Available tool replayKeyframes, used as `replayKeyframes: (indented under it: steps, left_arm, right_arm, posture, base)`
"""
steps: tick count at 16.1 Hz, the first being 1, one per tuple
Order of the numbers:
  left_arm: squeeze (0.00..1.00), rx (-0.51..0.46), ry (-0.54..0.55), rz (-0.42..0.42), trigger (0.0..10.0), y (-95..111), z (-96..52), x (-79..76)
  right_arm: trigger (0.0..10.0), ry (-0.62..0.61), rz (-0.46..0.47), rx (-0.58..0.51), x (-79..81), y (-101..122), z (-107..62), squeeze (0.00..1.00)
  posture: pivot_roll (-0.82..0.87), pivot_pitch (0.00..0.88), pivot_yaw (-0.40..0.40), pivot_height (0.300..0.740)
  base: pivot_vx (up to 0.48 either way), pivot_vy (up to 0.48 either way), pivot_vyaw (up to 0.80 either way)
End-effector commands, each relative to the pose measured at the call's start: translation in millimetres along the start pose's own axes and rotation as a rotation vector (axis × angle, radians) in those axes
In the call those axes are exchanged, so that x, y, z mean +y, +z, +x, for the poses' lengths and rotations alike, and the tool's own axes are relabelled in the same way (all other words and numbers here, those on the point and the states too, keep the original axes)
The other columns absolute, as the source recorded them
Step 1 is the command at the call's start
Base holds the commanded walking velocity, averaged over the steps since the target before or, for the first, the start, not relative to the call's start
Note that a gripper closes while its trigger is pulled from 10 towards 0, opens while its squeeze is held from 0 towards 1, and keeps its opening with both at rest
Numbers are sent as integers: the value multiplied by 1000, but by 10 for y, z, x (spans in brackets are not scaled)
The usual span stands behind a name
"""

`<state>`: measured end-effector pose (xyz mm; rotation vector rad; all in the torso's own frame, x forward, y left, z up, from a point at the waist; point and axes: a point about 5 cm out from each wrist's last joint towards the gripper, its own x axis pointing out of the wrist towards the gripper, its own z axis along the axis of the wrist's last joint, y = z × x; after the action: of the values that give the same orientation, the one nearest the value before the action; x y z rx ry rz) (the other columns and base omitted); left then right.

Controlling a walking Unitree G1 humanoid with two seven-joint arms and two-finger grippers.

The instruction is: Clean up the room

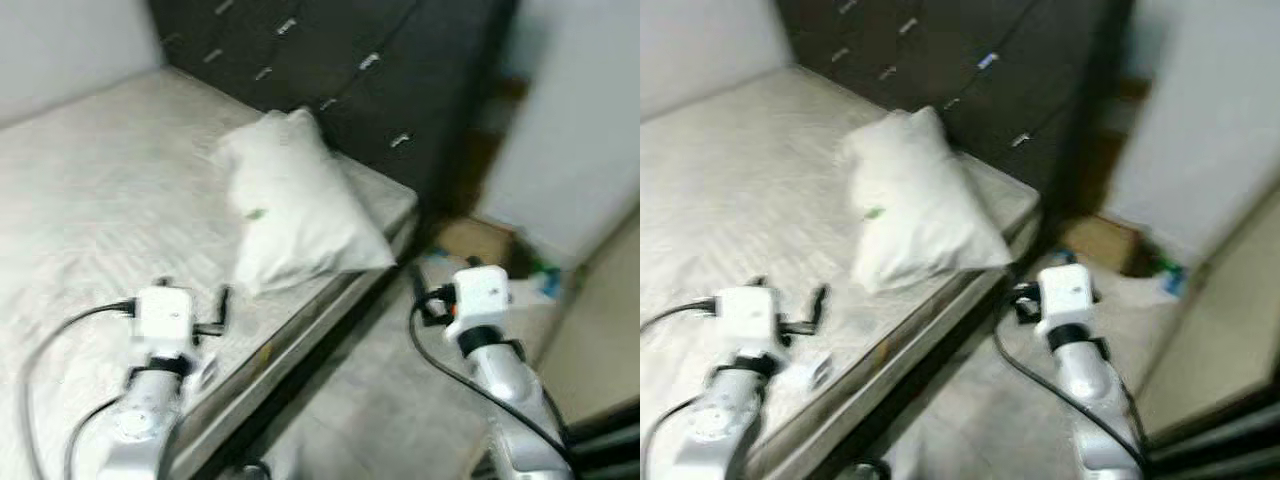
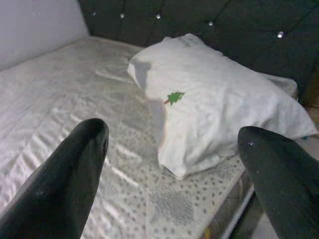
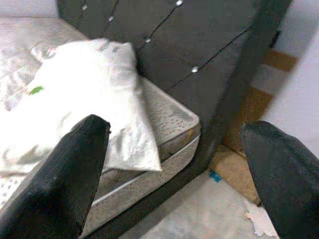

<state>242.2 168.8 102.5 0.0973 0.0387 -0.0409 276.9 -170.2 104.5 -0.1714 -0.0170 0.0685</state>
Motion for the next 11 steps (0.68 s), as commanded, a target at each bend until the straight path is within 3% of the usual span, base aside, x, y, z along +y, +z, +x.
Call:
replayKeyframes:
  steps: [1,8,10,11]
  left_arm:
    - [0,7,-1,15,10000,-8,-5,34]
    - [0,-6,-22,18,10000,11,15,5]
    - [0,-46,29,106,10000,86,-4,20]
    - [0,-44,38,98,10000,88,-23,35]
  right_arm:
    - [10000,1,20,-1,13,2,6,0]
    - [10000,7,23,-1,6,1,33,0]
    - [10000,8,26,-18,-4,52,47,0]
    - [10000,8,34,-24,-10,70,45,0]
  posture:
    - [23,131,-71,740]
    - [16,134,-71,740]
    - [16,132,-71,740]
    - [18,134,-70,740]
  base:
    - [0,0,800]
    - [0,0,800]
    - [0,0,800]
    - [0,0,800]
